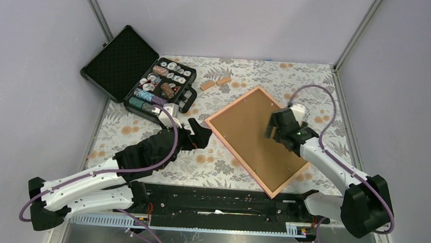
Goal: Put the photo into the frame
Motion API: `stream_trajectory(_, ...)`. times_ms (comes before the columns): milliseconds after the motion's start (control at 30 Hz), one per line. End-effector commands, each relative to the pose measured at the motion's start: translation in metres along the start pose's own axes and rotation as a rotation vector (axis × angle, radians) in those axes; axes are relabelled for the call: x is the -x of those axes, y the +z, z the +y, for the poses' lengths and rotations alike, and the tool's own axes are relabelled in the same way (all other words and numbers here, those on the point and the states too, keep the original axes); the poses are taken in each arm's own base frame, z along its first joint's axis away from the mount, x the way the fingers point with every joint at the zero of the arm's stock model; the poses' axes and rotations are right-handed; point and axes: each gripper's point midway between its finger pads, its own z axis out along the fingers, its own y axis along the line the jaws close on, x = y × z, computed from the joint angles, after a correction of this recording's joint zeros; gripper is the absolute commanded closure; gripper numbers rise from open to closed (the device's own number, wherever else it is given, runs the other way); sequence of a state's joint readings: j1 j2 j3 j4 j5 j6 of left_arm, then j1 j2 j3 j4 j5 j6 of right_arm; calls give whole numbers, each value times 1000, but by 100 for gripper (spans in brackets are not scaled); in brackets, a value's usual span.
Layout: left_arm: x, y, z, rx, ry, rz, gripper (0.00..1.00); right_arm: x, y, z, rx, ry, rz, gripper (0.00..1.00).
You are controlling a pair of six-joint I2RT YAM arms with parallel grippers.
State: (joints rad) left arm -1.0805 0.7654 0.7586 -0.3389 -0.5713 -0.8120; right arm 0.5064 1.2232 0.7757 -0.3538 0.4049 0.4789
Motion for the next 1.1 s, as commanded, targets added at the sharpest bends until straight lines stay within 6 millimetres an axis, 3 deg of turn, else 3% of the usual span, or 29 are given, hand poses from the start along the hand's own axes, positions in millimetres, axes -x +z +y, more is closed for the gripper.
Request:
stream_trajectory(0, -2, 8, -9, -40, -9, -16, 1, -39, -6, -77, -337, 350, 51, 6)
stream_trajectory(167, -14, 12, -5, -38, 10, 20, 1, -61, -7, -127, -493, 515, 80, 15)
stream_trajectory(367, -22, 15, 2, -37, 8, 30, 1, -55, -13, -154, -556, 571, 33, 16)
stream_trajectory(533, -26, 21, 2, -45, 14, 45, 1, -65, -14, -172, -563, 693, 66, 20)
stream_trajectory(633, -30, 25, 4, -45, 20, 58, 1, -66, -13, -178, -544, 756, 42, 28)
stream_trajectory(800, -36, 31, 7, -54, 0, 84, 1, -70, -8, -183, -543, 808, 26, 33)
stream_trajectory(1067, -40, 31, 6, -67, -10, 115, 1, -84, 19, -163, -416, 796, 104, 47)
